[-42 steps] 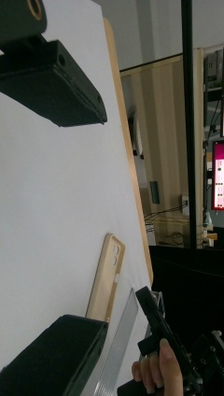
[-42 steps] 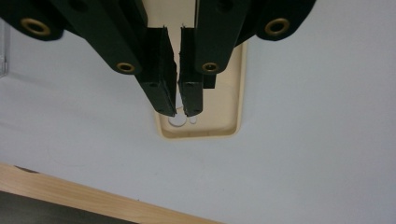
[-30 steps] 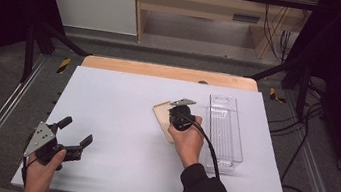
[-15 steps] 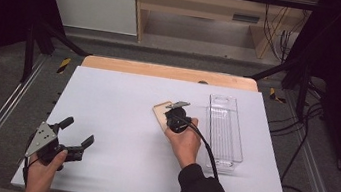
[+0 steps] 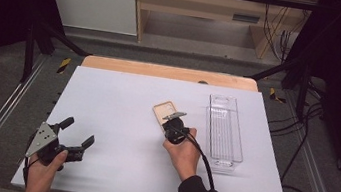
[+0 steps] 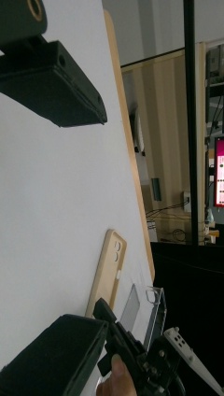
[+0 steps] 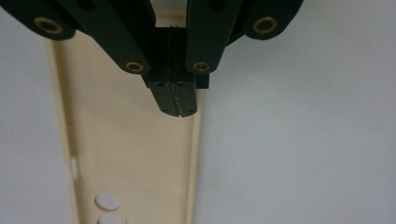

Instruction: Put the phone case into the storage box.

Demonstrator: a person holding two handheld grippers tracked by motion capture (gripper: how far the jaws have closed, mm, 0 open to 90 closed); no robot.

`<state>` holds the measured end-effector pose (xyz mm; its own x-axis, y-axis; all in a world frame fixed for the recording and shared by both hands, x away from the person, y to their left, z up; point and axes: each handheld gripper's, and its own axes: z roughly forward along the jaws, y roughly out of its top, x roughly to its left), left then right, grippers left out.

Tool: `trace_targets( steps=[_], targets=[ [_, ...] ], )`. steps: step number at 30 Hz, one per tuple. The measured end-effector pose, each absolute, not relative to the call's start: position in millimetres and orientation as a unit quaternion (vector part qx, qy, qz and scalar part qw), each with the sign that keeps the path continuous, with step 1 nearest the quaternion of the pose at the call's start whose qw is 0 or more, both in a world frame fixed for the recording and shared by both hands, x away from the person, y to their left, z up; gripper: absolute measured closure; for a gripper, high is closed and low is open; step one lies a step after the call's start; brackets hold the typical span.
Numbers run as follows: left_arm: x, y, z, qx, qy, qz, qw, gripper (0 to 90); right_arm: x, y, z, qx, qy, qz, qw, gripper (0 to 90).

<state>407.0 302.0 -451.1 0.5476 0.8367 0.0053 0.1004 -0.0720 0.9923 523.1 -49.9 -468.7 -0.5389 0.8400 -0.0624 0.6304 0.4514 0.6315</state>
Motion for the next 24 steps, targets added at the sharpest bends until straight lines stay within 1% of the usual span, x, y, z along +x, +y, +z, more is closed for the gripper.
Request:
trace_targets(
  steps=[4, 13, 22, 24],
  targets=[
    [407.1, 300.9, -451.2, 0.662, 0.354, 0.316, 0.580, 2.1, 510.9, -55.8, -468.4, 0.442, 0.833, 0.277, 0.184, 90.0],
    [406.6, 299.8, -451.1, 0.663, 0.353, 0.316, 0.580, 2.1, 490.1, -60.4, -468.7, 0.436, 0.836, 0.289, 0.162, 90.0],
    [406.3, 299.1, -451.0, 0.663, 0.353, 0.316, 0.579, 2.1, 453.0, -68.1, -468.3, 0.405, 0.854, 0.292, 0.144, 90.0],
    [406.3, 299.0, -451.0, 0.664, 0.353, 0.316, 0.579, 2.1, 449.6, -69.2, -468.4, 0.402, 0.856, 0.292, 0.144, 90.0]
  ],
)
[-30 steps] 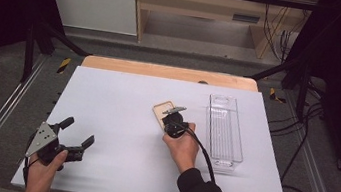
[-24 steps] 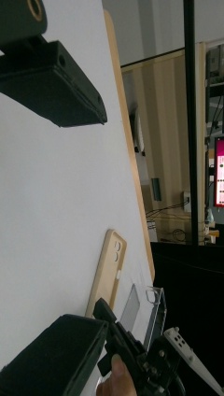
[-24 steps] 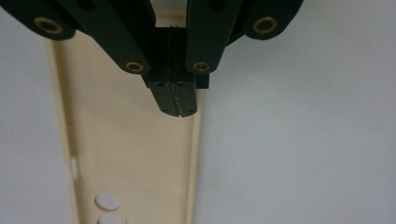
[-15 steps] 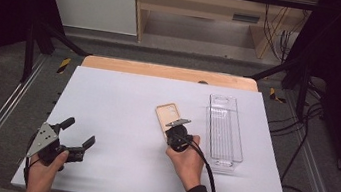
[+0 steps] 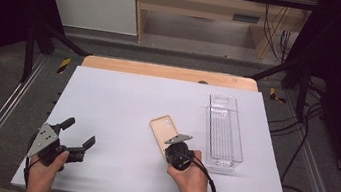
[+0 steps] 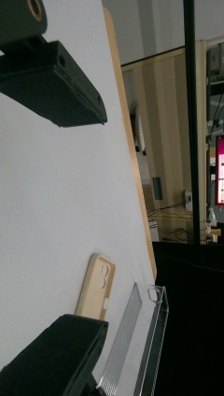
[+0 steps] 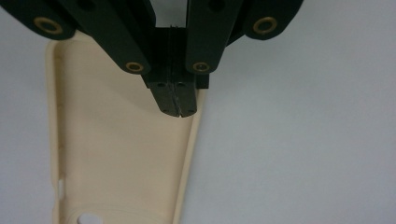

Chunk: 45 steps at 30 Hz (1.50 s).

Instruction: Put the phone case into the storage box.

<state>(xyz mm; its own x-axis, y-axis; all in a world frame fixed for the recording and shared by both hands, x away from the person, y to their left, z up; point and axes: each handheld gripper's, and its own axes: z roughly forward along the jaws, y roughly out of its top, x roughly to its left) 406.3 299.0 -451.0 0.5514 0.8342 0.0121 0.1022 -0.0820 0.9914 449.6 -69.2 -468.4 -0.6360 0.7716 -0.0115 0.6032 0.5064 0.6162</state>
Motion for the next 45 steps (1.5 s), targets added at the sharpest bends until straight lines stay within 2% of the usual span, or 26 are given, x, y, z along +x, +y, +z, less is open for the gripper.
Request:
trace_targets(
  steps=[20, 37, 40, 45],
  targets=[
    [406.0, 297.8, -451.3, 0.667, 0.350, 0.316, 0.576, 2.2, 397.8, -88.7, -467.6, 0.365, 0.875, 0.292, 0.123, 90.0],
    [405.3, 296.0, -451.6, 0.672, 0.348, 0.314, 0.574, 2.2, 383.0, -96.5, -468.1, 0.358, 0.877, 0.298, 0.116, 89.9],
    [405.3, 296.4, -451.5, 0.671, 0.348, 0.315, 0.574, 2.2, 382.7, -96.4, -465.0, 0.356, 0.871, 0.319, 0.117, 83.3],
    [405.2, 296.7, -451.5, 0.671, 0.348, 0.315, 0.573, 2.2, 384.8, -94.5, -455.7, 0.340, 0.855, 0.361, 0.152, 45.8]
  ],
)
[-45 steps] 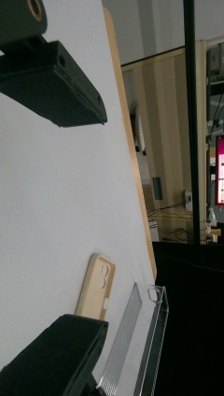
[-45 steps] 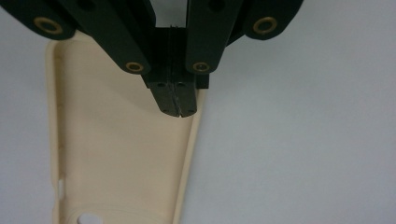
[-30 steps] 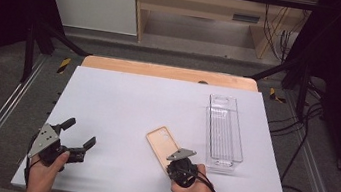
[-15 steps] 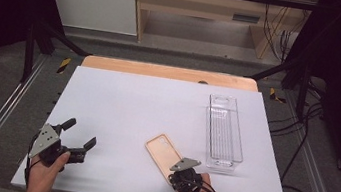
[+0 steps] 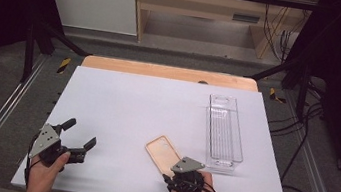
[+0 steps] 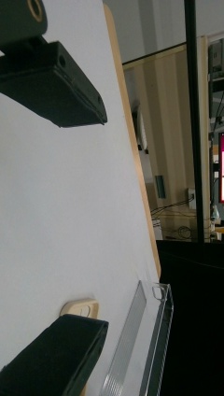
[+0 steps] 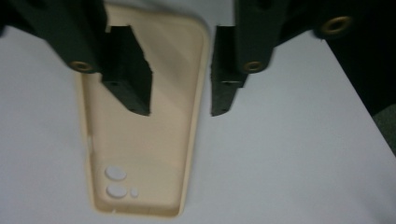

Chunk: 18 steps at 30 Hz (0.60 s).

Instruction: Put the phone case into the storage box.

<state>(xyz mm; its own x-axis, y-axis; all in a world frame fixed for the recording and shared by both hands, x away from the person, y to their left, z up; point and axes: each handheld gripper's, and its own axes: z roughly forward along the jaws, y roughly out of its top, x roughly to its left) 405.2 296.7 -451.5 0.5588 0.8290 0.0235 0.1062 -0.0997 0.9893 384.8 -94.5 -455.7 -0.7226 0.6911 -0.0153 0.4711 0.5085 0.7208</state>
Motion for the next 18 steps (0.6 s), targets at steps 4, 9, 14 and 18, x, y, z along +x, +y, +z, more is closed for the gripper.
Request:
trace_targets(
  steps=[4, 9, 14, 18],
  targets=[
    [405.0, 296.4, -451.4, 0.672, 0.347, 0.314, 0.573, 2.3, 390.1, -91.9, -455.4, 0.352, 0.843, 0.369, 0.174, 19.9],
    [405.1, 297.3, -451.3, 0.672, 0.347, 0.315, 0.574, 2.4, 397.3, -93.6, -461.8, 0.362, 0.844, 0.356, 0.174, 10.3],
    [405.1, 296.5, -451.5, 0.673, 0.346, 0.314, 0.574, 2.4, 402.0, -98.8, -468.1, 0.372, 0.843, 0.357, 0.152, 7.9],
    [405.1, 296.5, -451.6, 0.673, 0.346, 0.313, 0.574, 2.5, 404.1, -105.3, -472.3, 0.385, 0.838, 0.357, 0.150, 7.3]
  ],
)
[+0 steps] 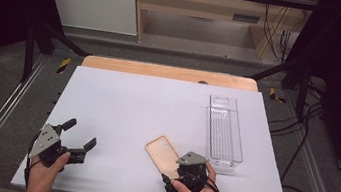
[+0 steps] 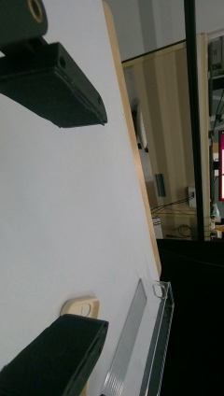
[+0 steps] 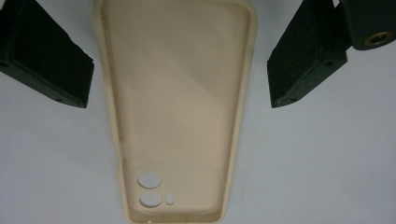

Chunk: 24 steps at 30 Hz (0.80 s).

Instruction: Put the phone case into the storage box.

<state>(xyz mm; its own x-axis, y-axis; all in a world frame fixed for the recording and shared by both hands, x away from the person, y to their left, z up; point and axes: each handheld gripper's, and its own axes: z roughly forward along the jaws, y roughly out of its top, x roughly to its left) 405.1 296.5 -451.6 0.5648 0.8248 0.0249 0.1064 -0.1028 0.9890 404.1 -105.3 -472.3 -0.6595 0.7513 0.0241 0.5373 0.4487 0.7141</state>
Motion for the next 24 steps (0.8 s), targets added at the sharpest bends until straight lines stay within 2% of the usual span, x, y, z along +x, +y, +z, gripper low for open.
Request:
trace_targets(
  steps=[10, 17, 24],
  targets=[
    [405.4, 294.7, -451.9, 0.678, 0.342, 0.312, 0.572, 2.5, 409.0, -110.4, -482.9, 0.401, 0.834, 0.363, 0.106, 6.0],
    [405.1, 294.2, -451.8, 0.679, 0.341, 0.312, 0.570, 2.5, 409.1, -101.8, -486.6, 0.399, 0.840, 0.348, 0.122, 1.8],
    [405.5, 293.7, -452.0, 0.681, 0.339, 0.312, 0.569, 2.5, 407.9, -97.1, -487.6, 0.394, 0.846, 0.331, 0.139, 2.4]
  ],
)
